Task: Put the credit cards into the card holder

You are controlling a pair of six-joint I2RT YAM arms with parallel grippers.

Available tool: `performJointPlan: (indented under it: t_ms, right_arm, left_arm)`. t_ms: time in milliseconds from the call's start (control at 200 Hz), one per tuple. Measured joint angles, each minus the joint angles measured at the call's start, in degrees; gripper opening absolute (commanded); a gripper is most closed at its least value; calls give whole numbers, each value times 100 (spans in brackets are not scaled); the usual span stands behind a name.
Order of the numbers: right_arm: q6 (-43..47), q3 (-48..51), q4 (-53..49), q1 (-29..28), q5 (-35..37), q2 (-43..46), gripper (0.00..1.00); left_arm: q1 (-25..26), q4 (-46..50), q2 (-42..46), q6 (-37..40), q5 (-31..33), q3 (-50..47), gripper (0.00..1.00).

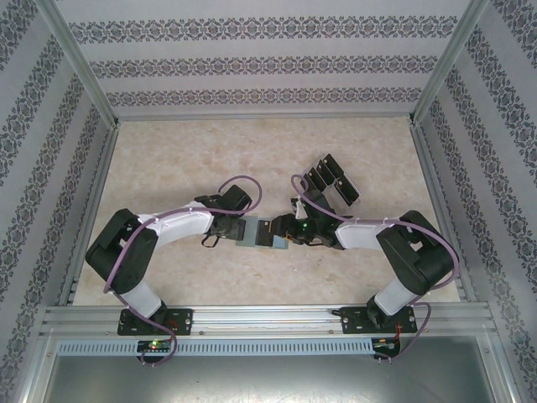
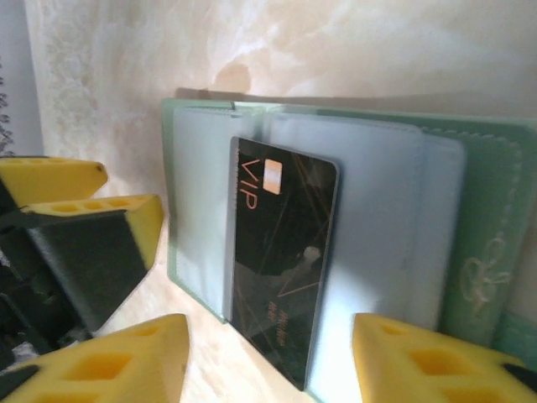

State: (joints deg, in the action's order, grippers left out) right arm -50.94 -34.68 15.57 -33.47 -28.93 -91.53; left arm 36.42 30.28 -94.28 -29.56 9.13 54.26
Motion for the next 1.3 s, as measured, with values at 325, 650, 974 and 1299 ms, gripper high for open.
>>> performJointPlan:
  t_ms: [325, 650, 974, 1299]
  right_arm:
    - [109, 0, -422, 37, 284, 378, 0]
    - [214, 133, -671, 151, 555, 393, 0]
    - [258, 310, -542, 227, 573, 234, 0]
    - [295, 337, -481, 262, 575, 232, 0]
  left_arm:
    - [164, 153, 240, -2, -317, 750, 83]
    - [658, 144, -520, 0, -616, 1410, 83]
    - [957, 61, -970, -2, -745, 1460, 84]
    - [1084, 33, -1220, 0, -693, 1528, 84]
